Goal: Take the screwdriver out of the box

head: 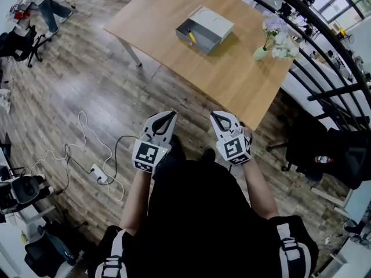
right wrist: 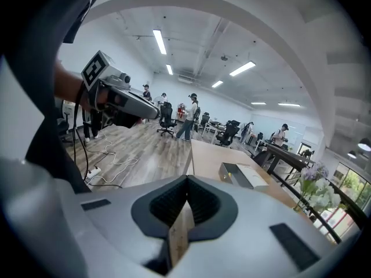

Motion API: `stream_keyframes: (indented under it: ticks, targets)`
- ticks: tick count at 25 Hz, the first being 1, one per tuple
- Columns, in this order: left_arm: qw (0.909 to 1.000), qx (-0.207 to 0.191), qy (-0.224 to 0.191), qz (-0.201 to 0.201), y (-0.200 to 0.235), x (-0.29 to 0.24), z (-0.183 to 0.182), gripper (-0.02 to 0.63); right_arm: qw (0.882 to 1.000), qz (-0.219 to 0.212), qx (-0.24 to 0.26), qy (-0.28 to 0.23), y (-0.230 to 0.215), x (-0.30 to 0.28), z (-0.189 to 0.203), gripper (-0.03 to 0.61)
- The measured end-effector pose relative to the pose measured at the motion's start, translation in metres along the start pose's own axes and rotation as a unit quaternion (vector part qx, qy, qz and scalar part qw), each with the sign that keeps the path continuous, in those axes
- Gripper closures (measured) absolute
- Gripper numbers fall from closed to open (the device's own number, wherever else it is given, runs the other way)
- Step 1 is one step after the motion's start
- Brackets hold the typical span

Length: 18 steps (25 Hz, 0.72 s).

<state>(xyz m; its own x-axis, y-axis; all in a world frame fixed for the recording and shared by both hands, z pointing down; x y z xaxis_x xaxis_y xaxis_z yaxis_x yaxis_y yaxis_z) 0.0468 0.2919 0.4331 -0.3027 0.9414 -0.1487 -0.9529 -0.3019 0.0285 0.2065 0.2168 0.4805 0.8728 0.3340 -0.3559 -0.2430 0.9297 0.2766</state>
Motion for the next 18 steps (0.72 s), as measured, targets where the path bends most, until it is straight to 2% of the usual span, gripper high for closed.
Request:
stream_keyframes:
  ticks: [18]
  targets:
    - [0.9996,-0.007,-0.006,0.028,0.082,-0.003,-0.001,0.592,0.999,0.028,-0.018,0.009,0.005,-0.071,-0.02,0.554]
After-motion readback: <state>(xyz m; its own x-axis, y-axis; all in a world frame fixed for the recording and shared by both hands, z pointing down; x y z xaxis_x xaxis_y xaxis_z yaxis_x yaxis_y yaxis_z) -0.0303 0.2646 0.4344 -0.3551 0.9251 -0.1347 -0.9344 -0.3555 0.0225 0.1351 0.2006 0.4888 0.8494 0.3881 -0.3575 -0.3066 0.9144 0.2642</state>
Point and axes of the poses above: the fingertips, and each gripper's own axes: x backward along the fingers, y to its left, z out of its underside, the point moved 5 cm from there along x, backward along the fingers, and after that the axes turned 9 degrees about -y, right-handed, at the moved point
